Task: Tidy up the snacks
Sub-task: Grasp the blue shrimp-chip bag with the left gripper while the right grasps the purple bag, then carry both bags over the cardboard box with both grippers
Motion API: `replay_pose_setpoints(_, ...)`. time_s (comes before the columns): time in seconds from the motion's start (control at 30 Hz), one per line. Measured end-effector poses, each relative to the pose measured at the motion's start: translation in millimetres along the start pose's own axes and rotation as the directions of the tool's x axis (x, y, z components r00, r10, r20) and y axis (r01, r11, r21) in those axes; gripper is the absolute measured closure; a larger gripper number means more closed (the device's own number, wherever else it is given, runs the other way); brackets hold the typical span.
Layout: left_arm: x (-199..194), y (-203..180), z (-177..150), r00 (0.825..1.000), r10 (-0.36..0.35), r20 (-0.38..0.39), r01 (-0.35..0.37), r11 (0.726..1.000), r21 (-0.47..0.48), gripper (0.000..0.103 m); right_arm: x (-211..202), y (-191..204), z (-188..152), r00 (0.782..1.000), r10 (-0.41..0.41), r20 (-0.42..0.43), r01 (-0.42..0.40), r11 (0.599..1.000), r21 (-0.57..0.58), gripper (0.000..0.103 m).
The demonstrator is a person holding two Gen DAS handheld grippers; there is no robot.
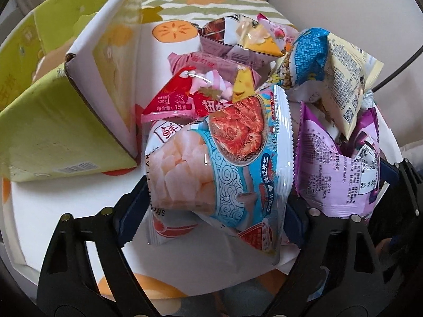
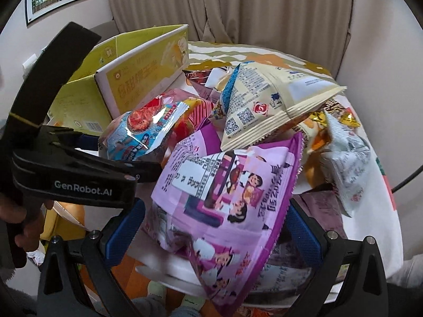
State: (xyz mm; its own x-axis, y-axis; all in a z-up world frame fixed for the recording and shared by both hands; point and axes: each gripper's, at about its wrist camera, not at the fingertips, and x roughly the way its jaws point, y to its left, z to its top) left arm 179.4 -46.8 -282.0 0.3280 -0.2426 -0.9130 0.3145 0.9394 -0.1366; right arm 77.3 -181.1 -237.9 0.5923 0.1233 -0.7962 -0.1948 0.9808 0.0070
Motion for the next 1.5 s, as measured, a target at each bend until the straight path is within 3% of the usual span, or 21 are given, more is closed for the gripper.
replay_pose_setpoints(0.13, 1.2, 0.8, 0.7, 1.000, 0.010, 0.008, -0.010, 1.000, 0.003, 0.026, 10.2, 1.5, 5.6, 1.000, 0.022, -0.006, -0.022, 1.000, -0.014, 0.001)
replay_pose_setpoints(0.53, -30.5, -8.1, -18.3, 0.999, 0.020, 0.039, -0.020, 1.000, -0.003, 0.029, 5.9, -6.2, 5.6, 0.999, 0.048, 0.009, -0.048, 0.999, -0.002, 0.027)
replay_pose_setpoints(0.9, -95.2, -13.5, -18.9, 0.988, 0.054, 0.142, -0.051, 0.998, -0.025, 0.029, -38.7, -1.1, 11.3, 0.995, 0.071, 0.074, -0.069, 0.997, -0.024, 0.029)
replay_pose_setpoints(1.13, -144.4, -10.1, -10.3, 0.971, 0.071, 0.227, -0.052, 0.995, -0.091, 0.029, -70.9, 2.3, 37.5, 0.987, 0.100, 0.126, -0.091, 0.993, -0.069, 0.029)
replay_pose_setpoints(1.33, -183.1, 1.1, 0.2, 0.942, 0.135, 0.306, -0.094, 0.985, -0.147, 0.029, -86.5, 4.3, 69.1, 0.979, 0.141, 0.147, -0.125, 0.986, -0.111, 0.029)
replay_pose_setpoints(1.5, -205.9, 31.5, 11.4, 0.919, 0.203, 0.337, -0.144, 0.971, -0.193, 0.029, -93.0, 16.9, 100.8, 0.971, 0.165, 0.171, -0.138, 0.977, -0.159, 0.029)
